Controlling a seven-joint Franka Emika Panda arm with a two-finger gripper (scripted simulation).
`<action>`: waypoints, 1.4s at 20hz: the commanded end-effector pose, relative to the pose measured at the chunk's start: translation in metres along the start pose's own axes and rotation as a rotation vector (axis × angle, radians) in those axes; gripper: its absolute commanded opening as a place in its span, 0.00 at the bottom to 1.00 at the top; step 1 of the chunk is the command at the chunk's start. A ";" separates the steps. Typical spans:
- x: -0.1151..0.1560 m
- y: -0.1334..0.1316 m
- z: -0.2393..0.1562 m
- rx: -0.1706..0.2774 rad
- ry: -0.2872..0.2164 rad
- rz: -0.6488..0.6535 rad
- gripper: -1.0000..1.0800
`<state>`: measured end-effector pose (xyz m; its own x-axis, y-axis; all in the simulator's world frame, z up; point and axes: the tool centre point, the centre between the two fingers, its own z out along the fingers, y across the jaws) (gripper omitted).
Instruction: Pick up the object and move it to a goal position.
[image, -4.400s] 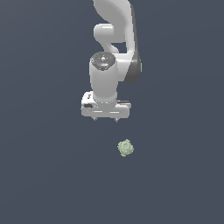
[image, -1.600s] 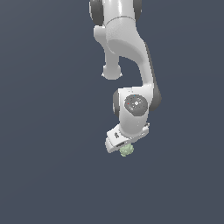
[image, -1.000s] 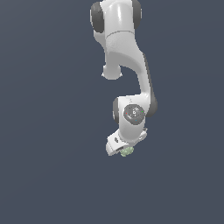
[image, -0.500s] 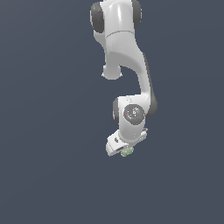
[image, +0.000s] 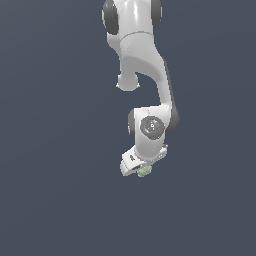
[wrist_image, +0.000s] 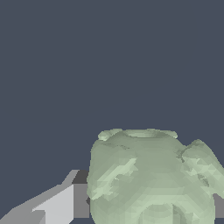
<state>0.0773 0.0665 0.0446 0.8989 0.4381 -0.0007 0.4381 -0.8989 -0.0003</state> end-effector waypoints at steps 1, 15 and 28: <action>-0.005 0.000 -0.004 0.000 0.001 0.000 0.00; -0.069 0.001 -0.055 -0.001 0.000 0.000 0.00; -0.158 0.002 -0.126 -0.001 0.000 0.000 0.00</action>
<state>-0.0539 -0.0001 0.1621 0.8992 0.4376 -0.0009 0.4376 -0.8992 0.0007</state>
